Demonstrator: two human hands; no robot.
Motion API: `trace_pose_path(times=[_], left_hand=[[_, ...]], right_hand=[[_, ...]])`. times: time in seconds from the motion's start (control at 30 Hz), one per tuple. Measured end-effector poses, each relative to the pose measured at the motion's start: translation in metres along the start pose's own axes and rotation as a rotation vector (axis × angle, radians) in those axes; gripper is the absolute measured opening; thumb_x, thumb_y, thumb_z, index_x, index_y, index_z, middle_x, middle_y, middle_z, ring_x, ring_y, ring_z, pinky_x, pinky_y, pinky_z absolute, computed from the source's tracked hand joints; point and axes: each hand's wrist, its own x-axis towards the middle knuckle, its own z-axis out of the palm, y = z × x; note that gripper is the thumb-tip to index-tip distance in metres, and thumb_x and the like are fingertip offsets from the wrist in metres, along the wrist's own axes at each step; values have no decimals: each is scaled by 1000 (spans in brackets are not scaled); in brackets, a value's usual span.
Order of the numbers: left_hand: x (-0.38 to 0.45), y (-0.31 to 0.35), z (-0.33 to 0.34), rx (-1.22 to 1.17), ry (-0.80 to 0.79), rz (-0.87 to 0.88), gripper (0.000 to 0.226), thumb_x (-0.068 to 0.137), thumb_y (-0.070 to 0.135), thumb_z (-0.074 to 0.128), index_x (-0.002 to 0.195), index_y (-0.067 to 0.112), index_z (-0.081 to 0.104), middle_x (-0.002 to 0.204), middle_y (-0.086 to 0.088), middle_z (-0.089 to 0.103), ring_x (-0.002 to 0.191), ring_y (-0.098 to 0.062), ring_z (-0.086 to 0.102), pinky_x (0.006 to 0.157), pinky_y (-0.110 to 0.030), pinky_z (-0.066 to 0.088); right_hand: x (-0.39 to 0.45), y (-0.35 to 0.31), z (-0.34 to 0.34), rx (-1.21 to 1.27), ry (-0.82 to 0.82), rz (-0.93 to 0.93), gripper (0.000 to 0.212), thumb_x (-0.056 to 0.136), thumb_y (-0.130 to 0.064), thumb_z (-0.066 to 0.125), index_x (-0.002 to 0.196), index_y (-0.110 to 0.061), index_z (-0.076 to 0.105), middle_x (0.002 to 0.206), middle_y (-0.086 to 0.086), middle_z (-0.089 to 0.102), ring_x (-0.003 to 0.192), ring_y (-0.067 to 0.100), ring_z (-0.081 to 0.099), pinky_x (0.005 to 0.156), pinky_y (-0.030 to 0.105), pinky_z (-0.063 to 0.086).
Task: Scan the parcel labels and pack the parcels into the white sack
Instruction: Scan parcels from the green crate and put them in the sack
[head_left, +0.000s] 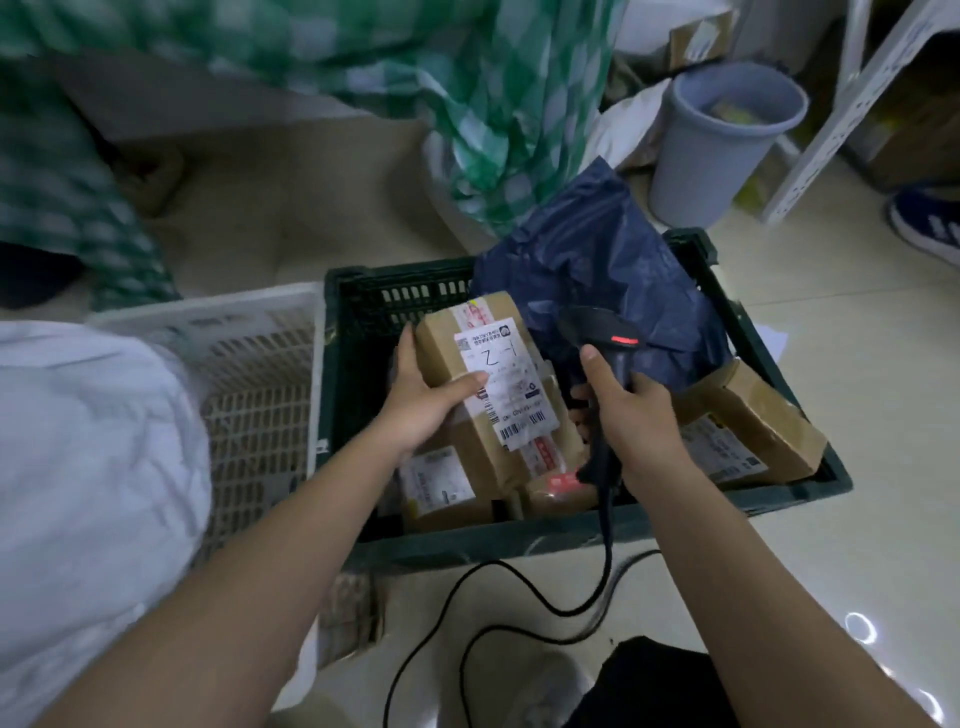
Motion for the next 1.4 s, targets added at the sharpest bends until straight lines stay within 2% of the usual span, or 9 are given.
trace_pose_path(times=[0.2,0.33,0.57,0.7,0.83,0.97,1.1,1.23,1.4], left_hand=[[-59,30,-79,-87,139,94,99,75,22,80,146,38,14,129,4,51,114,-21,56,94,-50,51],[-109,33,-124,-145,227,158,94,78,23,78,146,38,16,130,2,54,103,-14,62,74,-39,58],[-199,19,-175,-58,209,138,96,79,23,78,150,28,13,133,-1,50,110,-21,59,94,-40,51],[-220,12,-194,255,146,121,85,75,33,80,144,14,34,138,1,48,116,-19,54,101,-38,45],[-220,9,-196,418,-2,101,80,77,33,79,144,11,41,132,-4,58,107,-19,61,96,-34,49],[-204,9,-180,531,-127,138,57,83,23,74,134,9,53,100,6,63,77,-2,61,61,-12,47],[-173,10,-163,605,-191,167,63,85,28,71,142,15,45,111,2,62,83,-9,63,70,-23,50],[-145,14,-158,648,-193,211,53,89,30,67,138,21,51,124,1,63,102,-14,61,83,-27,46],[-132,-12,-151,774,-84,261,48,95,24,59,141,17,48,129,-5,61,107,-24,61,74,-24,41]], right_hand=[[-39,-16,43,71,-57,-75,35,86,-41,70,106,-13,63,92,5,69,82,19,66,65,29,50],[-77,-15,70,58,-92,-139,38,81,-37,76,104,-10,64,85,7,69,74,19,64,68,37,55],[-150,19,88,61,-234,-148,48,81,-33,77,122,-12,61,106,5,70,98,24,68,92,42,54],[-181,16,85,11,-278,-172,46,83,-35,75,123,-18,61,109,2,69,100,24,66,81,38,55],[-200,23,82,-49,-258,-273,28,86,-24,73,111,-16,64,93,2,69,83,18,64,65,27,52],[-194,27,81,-140,-288,-363,20,83,-20,76,96,-26,62,87,-5,67,76,7,61,66,18,49],[-169,33,86,-212,-231,-371,23,78,-22,80,89,-27,61,85,0,66,77,15,61,72,33,52],[-139,43,102,-291,-121,-338,38,72,-34,84,101,-26,60,90,-10,66,89,14,63,80,34,50],[-117,57,120,-381,-77,-307,47,69,-31,86,105,-21,56,94,-5,63,90,18,60,79,32,46]])
